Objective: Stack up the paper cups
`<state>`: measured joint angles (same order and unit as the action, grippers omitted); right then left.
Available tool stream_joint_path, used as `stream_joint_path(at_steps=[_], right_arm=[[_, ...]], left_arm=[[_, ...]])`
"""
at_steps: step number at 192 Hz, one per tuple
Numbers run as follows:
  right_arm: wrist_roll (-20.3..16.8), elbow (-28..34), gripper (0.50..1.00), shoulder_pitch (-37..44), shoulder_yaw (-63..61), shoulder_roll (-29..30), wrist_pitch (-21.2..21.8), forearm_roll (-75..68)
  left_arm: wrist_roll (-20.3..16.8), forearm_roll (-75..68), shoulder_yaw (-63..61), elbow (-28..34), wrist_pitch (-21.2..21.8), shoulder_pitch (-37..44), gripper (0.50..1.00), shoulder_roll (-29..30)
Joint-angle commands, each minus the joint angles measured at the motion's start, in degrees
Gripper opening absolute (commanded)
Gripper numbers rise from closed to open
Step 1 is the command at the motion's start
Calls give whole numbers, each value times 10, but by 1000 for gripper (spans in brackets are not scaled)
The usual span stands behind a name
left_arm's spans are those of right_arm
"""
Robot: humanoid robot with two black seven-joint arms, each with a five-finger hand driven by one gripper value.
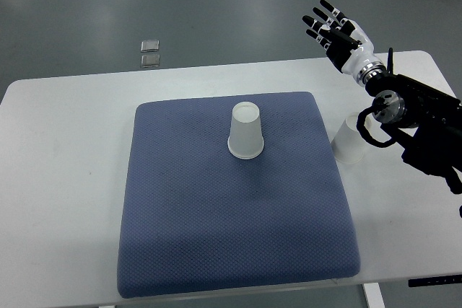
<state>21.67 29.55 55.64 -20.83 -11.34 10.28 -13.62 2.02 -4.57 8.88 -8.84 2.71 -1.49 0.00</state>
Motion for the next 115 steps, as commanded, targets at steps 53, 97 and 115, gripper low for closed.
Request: stream_joint_path(at_steps=[53,97,115], right_arm=[[0,0,913,0,0,0,1,0],[0,0,913,0,0,-1,2,0],[0,0,913,0,0,-1,2,0]], left_arm=[[0,1,0,5,1,0,1000,0],[0,0,0,0,1,1,1000,0],[0,0,0,3,1,1,1000,0]])
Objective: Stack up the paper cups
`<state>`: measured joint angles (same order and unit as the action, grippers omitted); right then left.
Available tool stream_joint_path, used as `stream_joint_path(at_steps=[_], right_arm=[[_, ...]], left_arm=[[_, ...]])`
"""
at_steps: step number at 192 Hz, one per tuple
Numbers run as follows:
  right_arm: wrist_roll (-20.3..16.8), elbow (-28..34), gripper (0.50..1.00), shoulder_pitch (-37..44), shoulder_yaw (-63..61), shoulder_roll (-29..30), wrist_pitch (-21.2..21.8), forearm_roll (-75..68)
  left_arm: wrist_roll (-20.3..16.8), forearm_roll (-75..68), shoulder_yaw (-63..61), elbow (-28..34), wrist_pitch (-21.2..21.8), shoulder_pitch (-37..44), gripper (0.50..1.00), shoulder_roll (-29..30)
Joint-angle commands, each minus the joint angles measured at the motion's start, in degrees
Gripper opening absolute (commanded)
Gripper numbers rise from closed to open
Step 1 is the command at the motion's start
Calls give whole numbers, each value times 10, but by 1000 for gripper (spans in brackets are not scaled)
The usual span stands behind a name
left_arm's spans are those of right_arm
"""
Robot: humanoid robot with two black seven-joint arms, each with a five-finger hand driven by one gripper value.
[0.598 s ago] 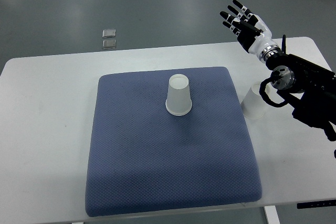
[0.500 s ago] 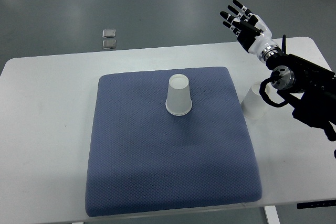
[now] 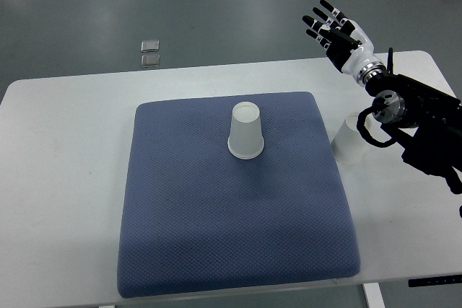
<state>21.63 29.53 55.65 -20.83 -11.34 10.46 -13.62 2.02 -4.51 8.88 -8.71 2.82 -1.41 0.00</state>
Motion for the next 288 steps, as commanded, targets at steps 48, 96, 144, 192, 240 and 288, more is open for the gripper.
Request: stream_joint_path(at_steps=[48,96,144,192,240,288], right_arm=[[1,0,913,0,0,-3,0,1],[1,0,913,3,0,-1,-2,1],[1,0,913,9,0,-2,-2,1],[1,0,913,14,0,-1,-5,2],[1,-1,913,14,0,0,-6,1],[0,1,913,26,2,-8,-4,4]], left_arm=[[0,-1,0,3,0,0,1000,0],[0,-1,0,3,0,0,1000,0],[0,-1,0,3,0,0,1000,0],[0,-1,0,3,0,0,1000,0],[0,-1,0,3,0,0,1000,0],[0,-1,0,3,0,0,1000,0]])
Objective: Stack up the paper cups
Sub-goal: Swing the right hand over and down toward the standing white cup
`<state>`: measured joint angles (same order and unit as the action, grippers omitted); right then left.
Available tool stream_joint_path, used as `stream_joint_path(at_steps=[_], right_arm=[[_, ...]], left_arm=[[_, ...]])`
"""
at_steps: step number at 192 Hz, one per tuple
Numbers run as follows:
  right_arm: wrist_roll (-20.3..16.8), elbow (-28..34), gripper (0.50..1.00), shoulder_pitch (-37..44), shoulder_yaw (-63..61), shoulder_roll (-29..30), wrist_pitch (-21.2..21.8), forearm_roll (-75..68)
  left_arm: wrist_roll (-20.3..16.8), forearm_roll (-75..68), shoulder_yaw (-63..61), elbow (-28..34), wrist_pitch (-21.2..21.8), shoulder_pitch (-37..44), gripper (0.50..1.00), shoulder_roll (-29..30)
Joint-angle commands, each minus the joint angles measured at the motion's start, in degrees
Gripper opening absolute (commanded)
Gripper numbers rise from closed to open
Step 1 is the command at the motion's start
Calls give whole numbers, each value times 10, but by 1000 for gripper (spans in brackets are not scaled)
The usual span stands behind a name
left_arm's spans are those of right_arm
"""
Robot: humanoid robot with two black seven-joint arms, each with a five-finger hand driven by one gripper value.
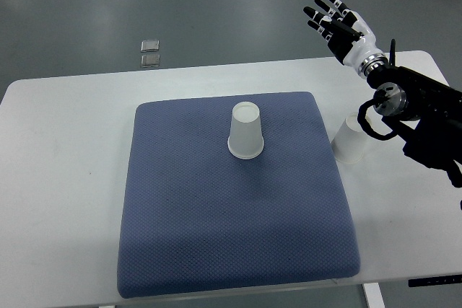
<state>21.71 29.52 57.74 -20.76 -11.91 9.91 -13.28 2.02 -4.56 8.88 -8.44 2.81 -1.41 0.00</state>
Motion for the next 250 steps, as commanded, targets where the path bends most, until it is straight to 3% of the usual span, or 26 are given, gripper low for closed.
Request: stream_joint_path(at_steps=[1,82,138,189,250], right_arm=[[-1,1,913,5,1,-2,1,1],[-5,6,913,37,11,-35,-1,71],[-7,10,913,51,15,-79,11,261],[-7,78,911,75,80,-147,25,418],[-5,118,911,131,189,-212,104,530]], left_arm=[[0,0,0,0,0,0,1000,0],[0,1,0,0,0,0,1000,0],[0,0,0,0,0,0,1000,0],[0,0,0,0,0,0,1000,0],[0,1,0,0,0,0,1000,0]])
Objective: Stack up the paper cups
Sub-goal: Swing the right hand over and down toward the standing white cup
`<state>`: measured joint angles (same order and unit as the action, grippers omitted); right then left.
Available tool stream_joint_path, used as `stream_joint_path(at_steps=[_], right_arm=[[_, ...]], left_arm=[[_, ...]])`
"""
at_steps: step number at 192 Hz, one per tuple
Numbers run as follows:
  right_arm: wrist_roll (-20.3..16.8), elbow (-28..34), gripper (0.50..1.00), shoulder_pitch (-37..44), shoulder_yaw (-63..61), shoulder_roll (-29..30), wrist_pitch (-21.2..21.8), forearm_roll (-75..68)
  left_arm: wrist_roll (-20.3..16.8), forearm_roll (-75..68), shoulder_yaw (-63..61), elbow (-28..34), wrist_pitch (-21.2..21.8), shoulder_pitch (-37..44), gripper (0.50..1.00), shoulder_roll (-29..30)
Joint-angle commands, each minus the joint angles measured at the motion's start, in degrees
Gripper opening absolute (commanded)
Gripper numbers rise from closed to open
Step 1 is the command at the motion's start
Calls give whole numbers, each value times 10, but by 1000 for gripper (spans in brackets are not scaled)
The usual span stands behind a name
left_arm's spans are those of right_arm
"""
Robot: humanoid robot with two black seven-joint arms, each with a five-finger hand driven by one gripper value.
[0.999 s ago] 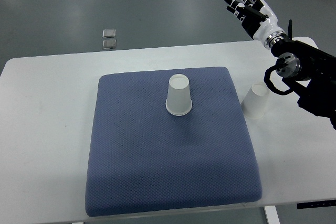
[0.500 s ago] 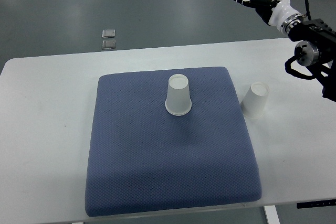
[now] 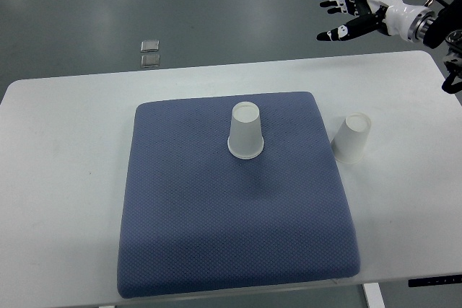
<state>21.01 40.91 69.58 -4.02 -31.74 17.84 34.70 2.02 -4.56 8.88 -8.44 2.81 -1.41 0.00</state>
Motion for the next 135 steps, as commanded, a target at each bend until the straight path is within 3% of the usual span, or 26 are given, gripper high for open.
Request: stream_joint_path(at_steps=[1,67,106,135], right_arm=[[2,5,911,13,23,-16,30,57],[7,122,911,19,26,-85,116,284],[20,122,907,12,31,-77,108,380],[22,120,907,-2,52,-75,48,429]], left_arm=[[0,0,0,0,0,0,1000,0],[0,0,0,0,0,0,1000,0],[0,0,0,0,0,0,1000,0],[0,0,0,0,0,0,1000,0]])
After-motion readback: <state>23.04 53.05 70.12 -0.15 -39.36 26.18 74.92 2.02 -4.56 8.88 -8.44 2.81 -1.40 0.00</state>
